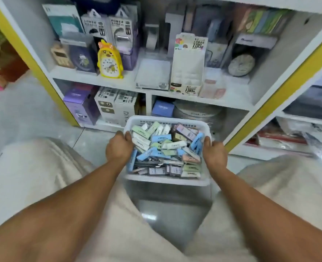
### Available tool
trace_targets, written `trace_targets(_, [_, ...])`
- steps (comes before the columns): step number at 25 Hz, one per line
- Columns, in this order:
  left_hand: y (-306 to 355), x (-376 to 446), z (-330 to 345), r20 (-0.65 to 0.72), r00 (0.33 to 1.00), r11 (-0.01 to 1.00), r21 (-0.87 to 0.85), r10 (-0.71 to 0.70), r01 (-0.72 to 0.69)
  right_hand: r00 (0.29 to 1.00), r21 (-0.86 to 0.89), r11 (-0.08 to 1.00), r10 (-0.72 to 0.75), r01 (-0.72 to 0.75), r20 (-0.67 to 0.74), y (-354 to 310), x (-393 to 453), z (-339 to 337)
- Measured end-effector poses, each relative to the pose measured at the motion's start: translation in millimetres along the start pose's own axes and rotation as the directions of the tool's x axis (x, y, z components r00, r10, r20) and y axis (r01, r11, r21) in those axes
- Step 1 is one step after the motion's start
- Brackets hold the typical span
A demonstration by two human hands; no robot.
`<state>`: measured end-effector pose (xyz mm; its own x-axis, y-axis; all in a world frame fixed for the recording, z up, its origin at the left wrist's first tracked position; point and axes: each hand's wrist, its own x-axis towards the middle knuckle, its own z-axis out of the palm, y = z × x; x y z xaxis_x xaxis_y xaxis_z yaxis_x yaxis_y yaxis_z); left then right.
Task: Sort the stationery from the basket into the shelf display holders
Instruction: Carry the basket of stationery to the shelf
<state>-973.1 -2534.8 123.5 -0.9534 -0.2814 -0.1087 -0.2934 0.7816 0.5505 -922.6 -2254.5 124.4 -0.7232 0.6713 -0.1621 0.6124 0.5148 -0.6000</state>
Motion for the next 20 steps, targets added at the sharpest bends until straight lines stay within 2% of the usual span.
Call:
trace_targets(3, [18.1, -21.3, -16.7, -0.009, 0.999, 0.998, -0.061, 0.034, -0.034, 1.0, 0.087, 0.996, 0.004, -0.002, -0.022, 1.3, -9.6, -26.5])
trace_targets(6, [31.6, -24.6, -23.6, -0.007, 0.997, 0.997, -0.022, 0.079, -0.079, 0.999, 0.109, 0.994, 0.007, -0.002, -0.048, 8.5, -10.2, -42.7])
trace_targets(10, [50.1, -14.4, -20.2, 0.039, 0.999, 1.0, 0.007, 0.015, -0.015, 0.999, 0.094, 0.996, 0.005, -0.001, -0.047, 8.8, -1.6, -51.7])
trace_targets(14, [53.8, 9.9, 18.1, 0.219, 0.975, 0.999, 0.041, -0.038, 0.029, 0.996, 0.011, 0.997, 0.071, -0.071, 0.048, 32.0, 26.6, -24.9])
trace_targets(17, [46.0, 31.4, 61.5, 0.387, 0.911, 0.99, 0.035, -0.142, 0.139, 0.982, -0.068, 0.994, 0.099, -0.089, 0.16, 57.8, 50.6, 8.7])
trace_targets(20, [31.7, 44.8, 103.2, 0.464, 0.859, 0.975, 0.048, -0.214, 0.217, 0.955, -0.13, 0.985, 0.14, -0.109, 0.26, 79.5, 73.0, 41.5])
